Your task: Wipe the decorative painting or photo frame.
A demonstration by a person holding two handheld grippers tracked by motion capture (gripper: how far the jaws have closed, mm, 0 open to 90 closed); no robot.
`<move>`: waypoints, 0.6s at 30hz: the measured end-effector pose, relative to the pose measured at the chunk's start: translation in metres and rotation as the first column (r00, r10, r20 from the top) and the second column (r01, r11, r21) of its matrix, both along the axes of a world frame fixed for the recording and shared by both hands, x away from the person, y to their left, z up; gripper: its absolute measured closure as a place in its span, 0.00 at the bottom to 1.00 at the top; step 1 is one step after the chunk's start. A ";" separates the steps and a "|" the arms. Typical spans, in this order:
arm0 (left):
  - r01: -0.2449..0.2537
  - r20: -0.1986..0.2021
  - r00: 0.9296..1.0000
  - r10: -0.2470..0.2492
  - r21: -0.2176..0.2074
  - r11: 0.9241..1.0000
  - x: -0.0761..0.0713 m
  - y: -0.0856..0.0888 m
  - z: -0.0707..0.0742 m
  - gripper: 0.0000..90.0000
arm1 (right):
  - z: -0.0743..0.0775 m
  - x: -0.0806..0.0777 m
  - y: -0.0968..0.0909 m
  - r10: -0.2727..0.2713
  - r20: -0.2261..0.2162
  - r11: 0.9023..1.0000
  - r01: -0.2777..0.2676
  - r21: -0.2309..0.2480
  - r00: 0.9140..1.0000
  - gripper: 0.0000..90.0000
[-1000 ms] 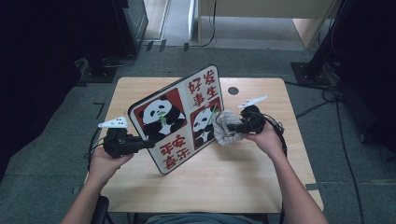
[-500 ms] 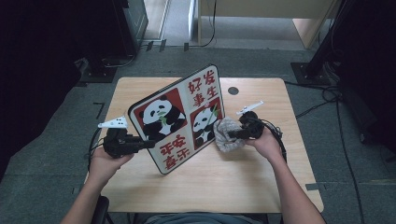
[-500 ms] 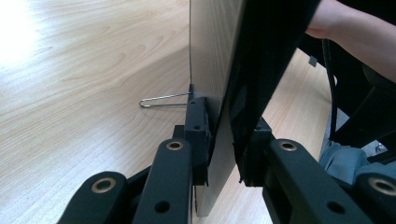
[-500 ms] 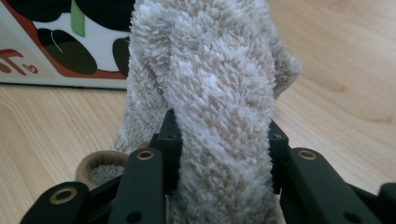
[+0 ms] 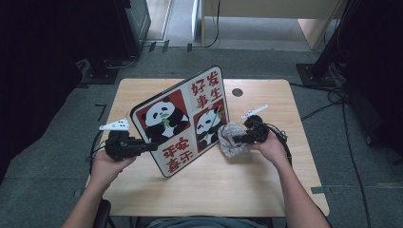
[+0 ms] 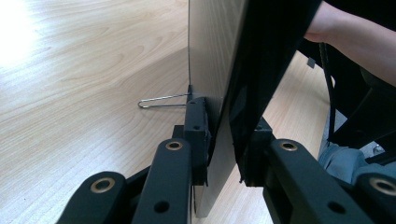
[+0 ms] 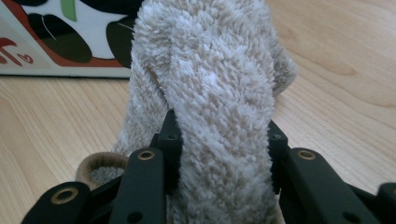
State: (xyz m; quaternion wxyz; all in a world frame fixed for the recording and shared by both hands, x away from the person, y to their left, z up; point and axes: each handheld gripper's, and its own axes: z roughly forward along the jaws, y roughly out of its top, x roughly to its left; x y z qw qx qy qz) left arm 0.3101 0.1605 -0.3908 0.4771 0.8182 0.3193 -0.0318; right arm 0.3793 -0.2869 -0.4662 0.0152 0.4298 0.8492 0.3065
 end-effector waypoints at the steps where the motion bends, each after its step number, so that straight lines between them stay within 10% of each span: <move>1: 0.000 0.000 1.000 0.000 0.000 1.000 0.000 0.000 0.000 0.86 | 0.002 0.000 -0.001 -0.003 0.003 1.000 0.003 0.000 1.000 0.71; 18: -0.002 -0.004 1.000 0.002 -0.004 1.000 0.000 0.000 0.000 0.85 | 0.073 -0.004 0.000 -0.009 0.155 0.998 -0.001 0.061 0.988 0.70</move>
